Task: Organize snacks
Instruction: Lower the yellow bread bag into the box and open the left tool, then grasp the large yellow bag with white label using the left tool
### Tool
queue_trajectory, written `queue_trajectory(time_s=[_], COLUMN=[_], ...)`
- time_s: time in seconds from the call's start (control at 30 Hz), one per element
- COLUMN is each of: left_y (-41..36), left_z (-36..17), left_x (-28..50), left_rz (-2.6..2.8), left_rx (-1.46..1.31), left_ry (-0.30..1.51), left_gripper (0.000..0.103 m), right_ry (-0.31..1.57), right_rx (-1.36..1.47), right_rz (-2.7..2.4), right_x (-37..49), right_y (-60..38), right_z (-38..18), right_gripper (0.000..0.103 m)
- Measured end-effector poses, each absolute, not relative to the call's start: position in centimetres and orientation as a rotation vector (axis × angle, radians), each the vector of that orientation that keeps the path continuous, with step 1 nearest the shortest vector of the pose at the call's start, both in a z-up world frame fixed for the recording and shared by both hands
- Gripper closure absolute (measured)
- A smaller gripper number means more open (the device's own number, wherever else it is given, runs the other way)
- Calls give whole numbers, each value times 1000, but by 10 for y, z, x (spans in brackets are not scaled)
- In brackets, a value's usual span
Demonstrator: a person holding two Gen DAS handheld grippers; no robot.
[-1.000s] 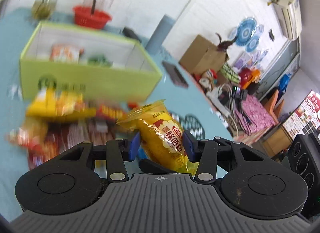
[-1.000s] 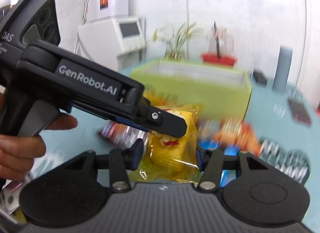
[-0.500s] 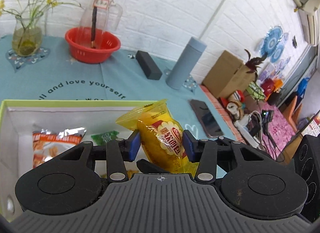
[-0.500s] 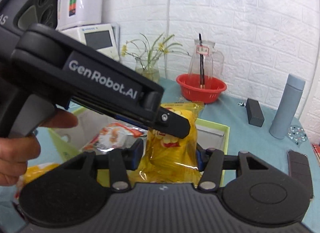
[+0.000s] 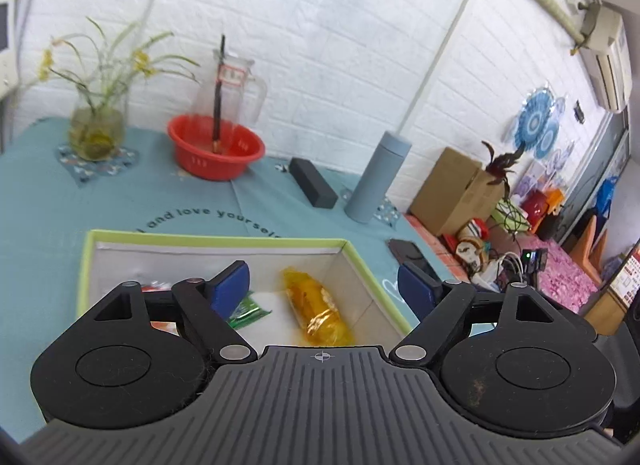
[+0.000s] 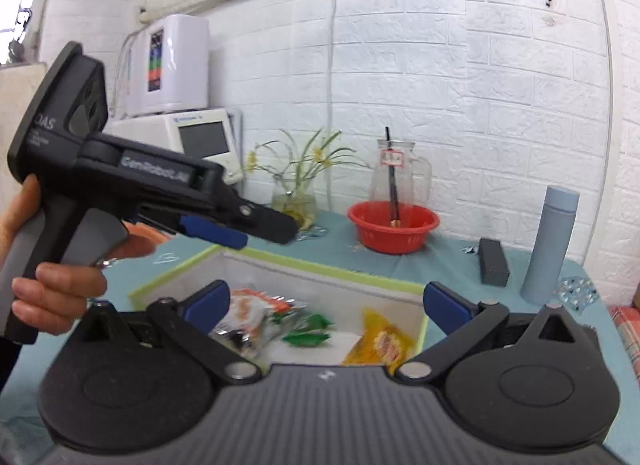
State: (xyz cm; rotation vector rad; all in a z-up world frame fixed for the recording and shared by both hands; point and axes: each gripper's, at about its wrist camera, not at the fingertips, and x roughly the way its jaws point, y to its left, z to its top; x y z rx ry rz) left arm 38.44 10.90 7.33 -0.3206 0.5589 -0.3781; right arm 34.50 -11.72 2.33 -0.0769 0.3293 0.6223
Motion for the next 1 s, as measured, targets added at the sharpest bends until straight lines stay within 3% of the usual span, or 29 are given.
queue_trajectory(time_s=[0.27,0.73,0.8,0.87,0.9,0.93,0.97,1.0], left_y=[144,177,176,177,179,180,181,182], left_z=[39,-24,-32,-41,-45,-46,-45,-42], left_x=[297,336,341,345,344,341,336,330], left_rz=[-275,-376,-392,-419,-442,-458,-454,-439], left_rx=[-258,-426,-419,-436,-452,-464,-465,-456], left_ry=[592,802,828,860,866,862,856,847], left_gripper=[27,30,36,58,61,72,77,78], right_ry=[453,598,623,663,675,688,690,694], right_rx=[-56,-119,-119,-107,-89,-67,-61,-66], right_rz=[753,817,816,807,811,816,798,783], right_x=[286,307,315,322,324,325,324,322], right_y=[-93,-6,0,3,3,2,0,-2], right_z=[-11,-43,-50,-58,-61,-62,-62,-60], right_gripper=[0,1,1,2,2,10,28,36])
